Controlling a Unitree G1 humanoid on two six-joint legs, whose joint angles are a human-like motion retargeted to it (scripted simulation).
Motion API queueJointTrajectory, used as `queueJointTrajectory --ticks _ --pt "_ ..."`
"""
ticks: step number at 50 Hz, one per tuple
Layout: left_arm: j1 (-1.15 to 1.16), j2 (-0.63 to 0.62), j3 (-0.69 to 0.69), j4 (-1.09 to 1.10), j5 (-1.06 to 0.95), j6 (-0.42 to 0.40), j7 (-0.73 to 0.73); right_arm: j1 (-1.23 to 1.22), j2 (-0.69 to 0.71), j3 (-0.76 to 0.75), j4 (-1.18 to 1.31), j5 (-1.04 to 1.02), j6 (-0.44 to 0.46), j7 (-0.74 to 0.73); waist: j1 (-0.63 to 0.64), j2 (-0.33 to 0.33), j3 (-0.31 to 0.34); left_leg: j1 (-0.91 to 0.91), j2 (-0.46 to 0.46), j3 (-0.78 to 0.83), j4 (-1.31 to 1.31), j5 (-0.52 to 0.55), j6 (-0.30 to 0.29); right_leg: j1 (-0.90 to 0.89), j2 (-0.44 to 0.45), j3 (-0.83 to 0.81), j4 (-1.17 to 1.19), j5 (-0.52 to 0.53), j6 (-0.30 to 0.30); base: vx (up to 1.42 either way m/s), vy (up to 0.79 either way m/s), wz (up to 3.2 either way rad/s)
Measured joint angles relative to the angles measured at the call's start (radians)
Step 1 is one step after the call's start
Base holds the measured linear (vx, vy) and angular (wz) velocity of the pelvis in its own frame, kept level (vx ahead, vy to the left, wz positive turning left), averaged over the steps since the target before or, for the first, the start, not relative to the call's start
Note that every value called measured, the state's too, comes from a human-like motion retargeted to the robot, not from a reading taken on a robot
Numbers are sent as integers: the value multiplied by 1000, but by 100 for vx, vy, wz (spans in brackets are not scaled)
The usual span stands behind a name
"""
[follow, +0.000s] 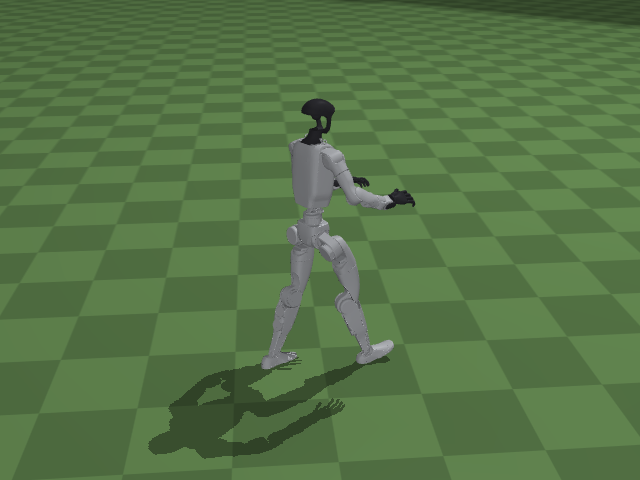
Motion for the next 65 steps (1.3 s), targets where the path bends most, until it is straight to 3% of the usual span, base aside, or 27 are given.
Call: queueJointTrajectory --ticks 5,8,12,15,20,26,31,34,37,43,45,48,50,54,56,58,60,62,65 --pt "53 -18 -1 17 18 -15 7 12 5 24 -12 -5 -33 15 -33 8 -44 55 -8 -79 15 31 28 29 6 85 43 18 2 65 -12 86" --pt "73 -49 12 45 23 -13 25 21 -14 24 -22 -18 -49 32 -26 20 -81 25 -15 -115 112 97 8 45 -25 81 90 14 3 69 -17 83" --pt "131 -98 40 50 8 -4 38 54 -40 37 -49 -19 -58 54 -1 49 -124 -106 5 -101 391 256 -10 90 -50 37 150 -72 -30 64 -19 74" --pt "166 -122 66 36 -27 -5 41 63 -55 43 -63 -16 -55 66 29 60 -145 -268 59 -12 669 323 25 110 -62 12 191 -123 -50 55 -19 60" --pt "178 -127 96 20 -63 -1 36 47 -49 43 -63 -14 -34 61 99 41 -147 -428 168 194 853 167 137 143 -88 -27 257 -194 -40 50 -17 39" --pt "127 -106 99 26 -63 33 16 -9 -45 53 -58 7 -3 28 191 28 -107 -517 138 324 606 92 114 265 -69 -65 195 -226 -82 47 -9 20" --pt "99 -59 96 19 -44 31 2 -51 -32 73 -47 -11 4 13 237 43 -109 -513 126 522 148 198 100 325 -24 -107 192 -261 -92 46 -4 15" --pt "59 -40 92 14 -49 39 1 -98 -29 83 -23 -24 20 4 288 69 -73 -453 85 653 -207 305 32 375 13 -94 191 -273 -86 50 1 -31" --pt "48 -16 86 10 -45 34 -8 -118 -24 84 -8 -26 18 3 306 87 -61 -446 76 708 -318 307 -22 440 36 -92 189 -277 -79 57 7 -10" --pt "75 29 75 25 -4 20 -39 -96 12 84 26 -11 -8 -6 283 106 -107 -406 120 593 -211 295 41 503 51 -81 340 -216 -116 68 13 15" --pt "83 50 68 28 -10 15 -44 -79 38 75 35 -6 -2 -3 283 85 -125 -391 144 577 -132 238 89 423 1 -73 580 -149 -122 72 16 25" --pt "99 57 45 26 6 11 -55 -32 52 55 35 17 -17 3 249 83 -144 -354 160 521 -42 168 102 347 -24 -39 819 -7 -176 67 21 72" --pt "87 66 24 25 -5 10 -49 -15 58 45 30 36 -15 -1 229 69 -140 -327 150 482 -10 139 107 251 -27 28 1000 29 -177 58 18 95" --pt "48 57 -19 29 -41 3 -44 5 57 40 17 68 -18 -20 170 58 -130 -298 132 379 51 96 106 76 6 112 1167 -24 -127 54 14 127" --pt "27 39 -33 33 -37 6 -44 11 48 36 13 76 -22 -22 140 66 -119 -276 128 325 68 82 91 37 -2 90 1135 -67 -149 50 12 141" --pt "3 13 -40 40 0 24 -49 12 37 23 16 74 -25 -18 112 84 -115 -243 118 279 38 86 58 25 -13 40 1021 -131 -208 48 9 144" --pt "-24 -10 -50 43 -13 22 -46 11 35 13 20 83 -23 -24 76 83 -86 -209 110 232 64 56 74 16 -43 -18 928 -169 -199 48 4 157" --pt "-47 -29 -56 46 2 26 -48 11 31 -2 28 81 -23 -23 50 82 -78 -180 91 180 40 59 44 20 -20 -18 730 -200 -217 45 0 150" --pt "-73 -49 -70 51 -11 10 -42 15 40 -19 35 82 -22 -23 0 50 -64 -131 47 106 31 31 57 -9 -5 31 507 -153 -130 48 -3 149"
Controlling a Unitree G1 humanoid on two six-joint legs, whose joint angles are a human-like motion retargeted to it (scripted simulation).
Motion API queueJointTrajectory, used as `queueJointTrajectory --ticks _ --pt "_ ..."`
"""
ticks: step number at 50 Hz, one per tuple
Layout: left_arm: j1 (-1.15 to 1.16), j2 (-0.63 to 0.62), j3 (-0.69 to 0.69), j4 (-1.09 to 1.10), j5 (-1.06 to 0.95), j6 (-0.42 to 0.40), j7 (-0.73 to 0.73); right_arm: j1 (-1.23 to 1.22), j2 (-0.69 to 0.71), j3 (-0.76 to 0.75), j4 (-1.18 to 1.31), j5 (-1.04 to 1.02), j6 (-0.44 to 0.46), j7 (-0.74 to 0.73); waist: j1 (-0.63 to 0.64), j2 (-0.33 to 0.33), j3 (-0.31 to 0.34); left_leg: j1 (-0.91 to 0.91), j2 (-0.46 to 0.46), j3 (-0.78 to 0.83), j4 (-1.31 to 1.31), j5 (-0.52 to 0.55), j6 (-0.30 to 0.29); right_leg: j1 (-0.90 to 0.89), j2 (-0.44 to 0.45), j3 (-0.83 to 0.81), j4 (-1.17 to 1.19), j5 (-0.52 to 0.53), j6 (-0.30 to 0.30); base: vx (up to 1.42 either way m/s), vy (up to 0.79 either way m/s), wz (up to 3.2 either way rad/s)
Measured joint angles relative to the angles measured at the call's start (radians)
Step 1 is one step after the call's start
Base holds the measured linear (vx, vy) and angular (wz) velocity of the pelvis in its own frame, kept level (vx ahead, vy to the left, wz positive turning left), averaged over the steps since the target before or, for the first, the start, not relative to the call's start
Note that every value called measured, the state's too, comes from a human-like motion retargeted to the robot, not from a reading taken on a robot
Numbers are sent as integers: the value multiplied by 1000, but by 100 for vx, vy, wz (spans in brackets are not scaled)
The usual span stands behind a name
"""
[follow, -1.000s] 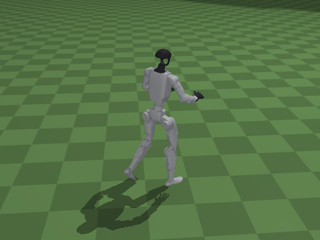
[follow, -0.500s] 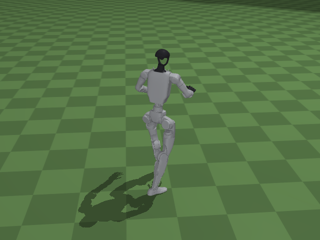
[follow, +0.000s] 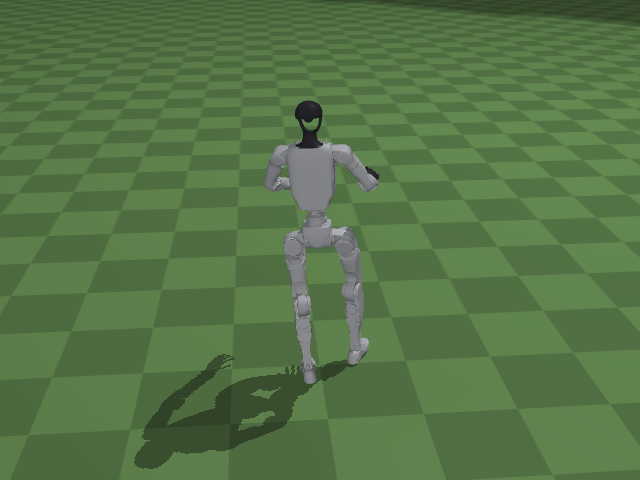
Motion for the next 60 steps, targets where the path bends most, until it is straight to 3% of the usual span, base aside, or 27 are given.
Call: queueJointTrajectory --ticks 2,5,10,16,21,25,30,32,35,38,41,45,47,50,53,55,60 --pt "-15 -14 -7 6 -4 -8 1 -4 -2 -4 7 -11 8 -2 -21 -30 5 34 -44 -45 -20 0 -13 24 11 60 -241 83 28 46 -7 118" --pt "-17 -30 -16 16 -1 -35 6 1 9 1 5 -32 0 0 -47 -56 10 95 -70 -86 -39 -16 -10 -8 -1 6 -367 155 126 51 -8 81" --pt "-17 -40 -19 15 3 -26 15 -1 1 -2 -18 -45 1 -4 -53 -52 0 155 -71 -118 -56 -6 -48 0 18 -187 -450 125 147 52 -12 40" --pt "-1 -66 -2 10 -2 -27 21 24 -42 -32 -71 -35 -17 21 -78 -28 -47 158 -82 -192 42 36 -32 48 19 -107 -429 149 120 63 -13 59" --pt "62 -74 20 -16 -1 -26 22 69 -75 -44 -101 -40 -21 28 -33 -7 -90 60 -78 -187 301 224 -73 98 3 -89 -375 65 74 64 -19 7" --pt "90 -56 25 -48 -30 -28 38 74 -92 -45 -105 -48 -10 23 15 -5 -98 -129 -38 -113 656 342 -54 133 -4 -63 -330 -1 49 55 -18 -19" --pt "70 -23 36 -76 -69 -20 43 23 -106 -31 -80 -39 15 -1 92 -13 -62 -295 62 30 850 175 74 224 12 -22 -365 -45 21 50 -14 -43" --pt "69 -10 43 -79 -66 -35 41 3 -87 -14 -67 -52 9 -3 139 -30 -51 -323 74 90 803 97 110 198 -7 18 -258 -81 66 49 -9 -86" --pt "62 4 59 -92 -80 -28 44 -32 -84 5 -54 -46 19 -22 191 -43 -26 -364 60 138 644 46 106 264 -2 47 -307 -100 46 48 -5 -69" --pt "58 10 77 -101 -93 -20 49 -62 -80 24 -51 -41 26 -30 234 -40 0 -373 49 173 392 90 98 309 9 72 -310 -121 43 47 -1 -58" --pt "51 9 101 -108 -109 -13 59 -91 -74 32 -52 -42 34 -31 267 -27 24 -369 38 197 90 200 86 349 31 87 -314 -142 42 48 2 -45" --pt "52 7 129 -114 -120 -16 70 -115 -62 45 -53 -39 29 -31 296 0 51 -343 33 267 -264 316 -5 421 68 100 -315 -167 49 55 7 -38" --pt "57 11 139 -118 -122 -17 72 -119 -56 49 -54 -35 25 -28 307 4 57 -331 33 324 -347 303 -51 457 74 104 -311 -173 57 61 10 -34" --pt "63 29 150 -127 -124 -12 68 -122 -49 54 -53 -36 30 -19 325 -4 52 -319 45 374 -349 283 -50 493 75 122 -288 -167 55 65 11 -38" --pt "79 53 151 -134 -125 -6 59 -108 -38 61 -46 -47 40 -5 340 -18 31 -272 58 375 -331 348 -8 517 71 151 -231 -134 39 72 15 -34" --pt "100 70 143 -127 -94 -19 40 -84 -21 77 -40 -44 18 -5 329 -26 4 -273 96 367 -216 319 -12 528 73 153 -168 -74 29 75 18 -7" --pt "103 97 107 -122 -84 0 32 -40 -18 84 -39 -53 24 19 302 -32 -21 -178 102 322 -170 238 20 386 31 100 262 148 -8 68 22 20"
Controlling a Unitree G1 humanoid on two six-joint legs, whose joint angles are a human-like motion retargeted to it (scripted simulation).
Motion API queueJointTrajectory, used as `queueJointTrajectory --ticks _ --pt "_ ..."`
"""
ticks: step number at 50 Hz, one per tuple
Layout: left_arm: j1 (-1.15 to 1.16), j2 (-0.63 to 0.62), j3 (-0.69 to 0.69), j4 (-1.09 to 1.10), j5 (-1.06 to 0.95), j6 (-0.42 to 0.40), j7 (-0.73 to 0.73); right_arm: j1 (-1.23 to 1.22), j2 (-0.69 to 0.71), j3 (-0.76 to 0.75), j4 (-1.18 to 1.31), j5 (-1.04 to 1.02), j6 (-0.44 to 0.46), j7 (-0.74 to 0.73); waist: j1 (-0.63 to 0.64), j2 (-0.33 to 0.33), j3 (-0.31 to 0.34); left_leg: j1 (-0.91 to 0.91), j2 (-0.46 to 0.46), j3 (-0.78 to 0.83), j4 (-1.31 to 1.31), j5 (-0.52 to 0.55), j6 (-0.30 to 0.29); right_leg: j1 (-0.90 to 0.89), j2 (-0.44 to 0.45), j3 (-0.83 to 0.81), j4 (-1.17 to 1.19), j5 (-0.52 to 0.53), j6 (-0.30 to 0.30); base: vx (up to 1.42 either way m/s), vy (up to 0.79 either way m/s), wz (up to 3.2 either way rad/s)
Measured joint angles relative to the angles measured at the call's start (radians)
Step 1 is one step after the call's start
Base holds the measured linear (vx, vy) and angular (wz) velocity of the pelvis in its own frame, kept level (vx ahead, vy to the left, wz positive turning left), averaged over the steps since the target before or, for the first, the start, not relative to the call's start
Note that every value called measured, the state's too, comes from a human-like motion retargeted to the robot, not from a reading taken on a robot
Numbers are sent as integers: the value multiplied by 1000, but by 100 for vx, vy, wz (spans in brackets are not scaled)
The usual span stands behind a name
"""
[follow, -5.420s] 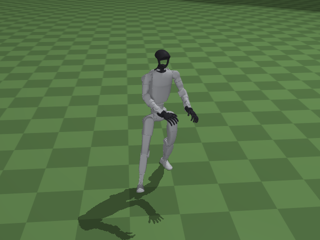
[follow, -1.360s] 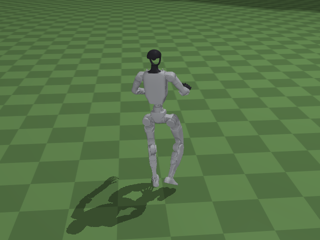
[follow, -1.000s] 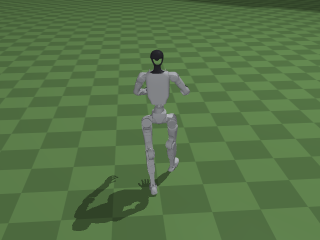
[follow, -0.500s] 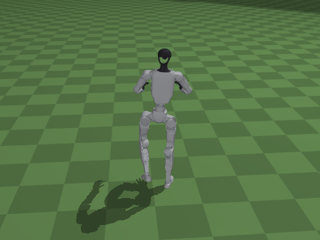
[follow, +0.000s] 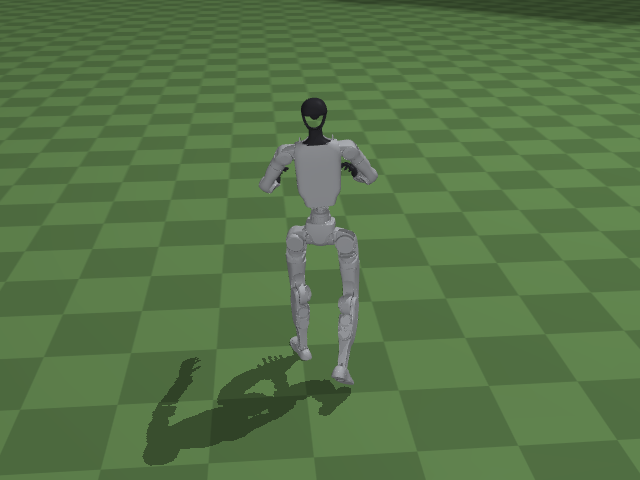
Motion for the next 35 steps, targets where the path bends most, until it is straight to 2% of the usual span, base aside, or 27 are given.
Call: queueJointTrajectory --ticks 3,5,8,11,14,17,20,23,26,30,33,35 --pt "-20 16 -24 17 23 2 -14 -2 -4 25 -4 26 -20 -8 -49 6 -14 -1 28 -33 101 -85 2 -151 -20 -34 260 30 -21 56 19 51" --pt "-42 20 -36 29 39 9 -17 -12 -12 35 -7 35 -27 -10 -82 16 -14 9 34 -61 131 -114 -5 -235 -15 -41 350 -25 -37 52 16 60" --pt "-79 15 -52 47 52 13 -18 -31 -25 41 -9 36 -36 -13 -136 34 2 34 33 -106 155 -144 -20 -333 -8 -69 352 -106 -43 49 12 70" --pt "-122 1 -64 58 61 25 -12 -50 -37 31 -10 29 -31 -11 -179 52 27 80 18 -132 134 -159 -46 -393 -17 -124 216 -171 -68 48 8 64" --pt "-156 -13 -78 64 54 27 -8 -63 -43 22 -13 38 -27 -14 -224 51 51 120 -8 -165 133 -185 -52 -409 -23 -176 -45 -171 -56 50 3 69" --pt "-180 -28 -92 63 31 21 1 -69 -48 12 -19 49 -18 -18 -272 25 73 167 -61 -200 132 -215 -56 -391 -25 -195 -403 -86 -7 54 -1 76" --pt "-196 -37 -104 62 10 15 14 -76 -47 5 -29 48 -1 -26 -313 2 96 235 -101 -229 124 -248 -62 -365 -21 -216 -715 -6 75 60 -6 58" --pt "-193 -44 -109 65 18 15 22 -79 -38 4 -43 37 4 -27 -332 10 97 297 -99 -235 113 -267 -69 -382 -8 -245 -769 -42 140 65 -9 23" --pt "-170 -51 -105 65 29 21 27 -72 -41 -2 -57 38 -2 -24 -348 18 71 334 -106 -244 128 -269 -59 -343 -7 -255 -769 -50 135 70 -11 26" --pt "-131 -66 -74 70 55 30 30 -52 -59 -19 -70 39 -15 -7 -362 31 35 333 -100 -264 248 -221 -34 -279 -29 -251 -728 -104 97 75 -15 31" --pt "-70 -75 -44 67 66 14 26 -2 -64 -23 -78 19 -34 10 -337 31 0 263 -70 -234 462 -87 5 -296 -65 -224 -575 -195 78 73 -21 -5" --pt "-44 -72 -18 48 47 24 24 15 -90 -28 -88 23 -20 8 -315 34 -4 164 -31 -212 679 -10 32 -232 -48 -204 -652 -184 56 64 -24 -19"
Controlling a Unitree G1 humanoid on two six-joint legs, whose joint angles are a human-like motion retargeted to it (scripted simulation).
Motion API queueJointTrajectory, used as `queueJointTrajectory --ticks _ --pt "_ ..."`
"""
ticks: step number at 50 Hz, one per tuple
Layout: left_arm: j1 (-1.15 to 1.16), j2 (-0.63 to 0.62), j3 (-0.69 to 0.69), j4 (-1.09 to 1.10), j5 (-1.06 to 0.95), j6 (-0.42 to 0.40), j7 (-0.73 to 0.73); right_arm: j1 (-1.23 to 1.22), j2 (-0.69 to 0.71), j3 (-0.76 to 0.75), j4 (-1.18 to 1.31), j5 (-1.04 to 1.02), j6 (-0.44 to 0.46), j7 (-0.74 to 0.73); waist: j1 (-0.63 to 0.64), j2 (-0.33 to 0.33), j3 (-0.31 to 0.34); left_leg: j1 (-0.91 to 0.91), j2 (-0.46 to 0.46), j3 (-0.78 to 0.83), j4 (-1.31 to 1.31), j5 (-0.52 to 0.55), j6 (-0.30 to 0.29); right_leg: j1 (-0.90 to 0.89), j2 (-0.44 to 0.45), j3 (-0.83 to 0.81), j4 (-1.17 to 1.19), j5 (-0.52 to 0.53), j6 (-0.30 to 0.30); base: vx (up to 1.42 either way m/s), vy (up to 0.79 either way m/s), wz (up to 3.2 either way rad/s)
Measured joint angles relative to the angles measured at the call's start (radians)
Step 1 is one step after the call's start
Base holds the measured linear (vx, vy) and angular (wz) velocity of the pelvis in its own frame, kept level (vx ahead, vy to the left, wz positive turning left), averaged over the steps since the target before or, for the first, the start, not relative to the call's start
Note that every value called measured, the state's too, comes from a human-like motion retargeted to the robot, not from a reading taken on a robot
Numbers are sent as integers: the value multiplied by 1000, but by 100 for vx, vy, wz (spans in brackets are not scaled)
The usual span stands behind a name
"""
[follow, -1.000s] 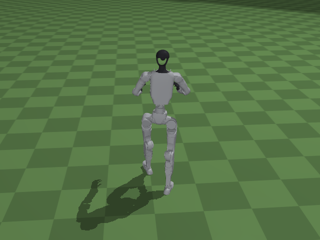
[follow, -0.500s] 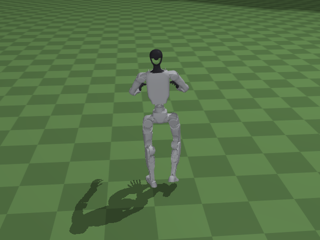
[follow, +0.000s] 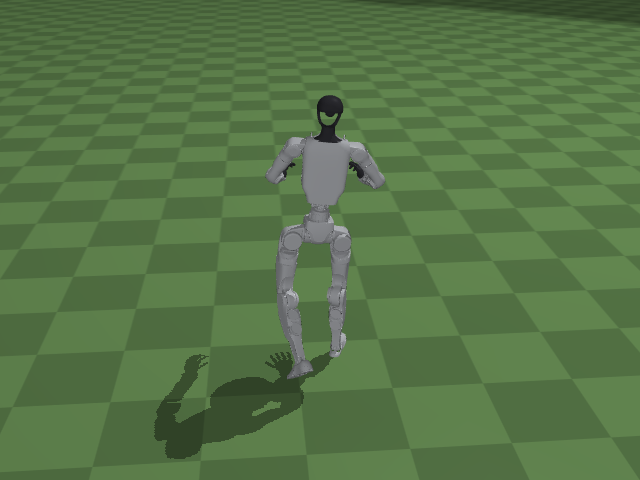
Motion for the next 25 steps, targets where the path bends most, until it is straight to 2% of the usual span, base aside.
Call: queueJointTrajectory --ticks 2,4,8,10,12,17,19,22,25 --pt "18 12 17 -17 -14 -6 5 15 -11 -1 -9 2 0 4 38 -3 1 -95 38 25 178 11 35 7 6 29 32 -17 -6 59 -22 -57" --pt "30 28 26 -28 -17 -19 13 28 -9 -1 -15 2 -8 10 83 -18 4 -176 53 45 289 -37 65 -15 -3 61 117 -46 12 57 -18 -82" --pt "35 51 34 -38 -21 -25 18 31 -7 1 -10 6 -7 12 165 -47 23 -304 29 57 316 -153 86 23 0 118 130 -56 38 55 -12 -79" --pt "36 54 40 -42 -28 -18 15 26 -10 1 -5 13 1 7 199 -49 41 -347 4 47 239 -183 75 93 17 131 57 -45 19 53 -7 -66" --pt "40 53 45 -45 -27 -19 13 21 -5 8 -1 10 0 7 234 -50 56 -368 -18 37 102 -186 63 126 23 150 61 -49 31 54 -4 -73" --pt "50 50 59 -53 -33 -20 16 -7 7 36 5 2 2 4 311 -36 78 -359 -42 44 -387 -84 38 179 57 201 93 -89 37 54 0 -73" --pt "54 50 64 -54 -35 -22 16 -23 14 49 9 0 1 2 333 -21 85 -340 -37 68 -588 -11 6 212 81 219 97 -107 30 57 4 -65" --pt "58 50 68 -52 -33 -24 13 -44 24 61 17 -1 -2 -1 350 0 95 -320 -32 152 -808 80 -73 274 110 234 92 -129 23 61 8 -43" --pt "76 51 63 -53 -29 -25 9 -39 32 65 19 -1 -1 -4 357 0 85 -321 -38 260 -859 58 -120 333 113 240 89 -135 26 65 12 -20"
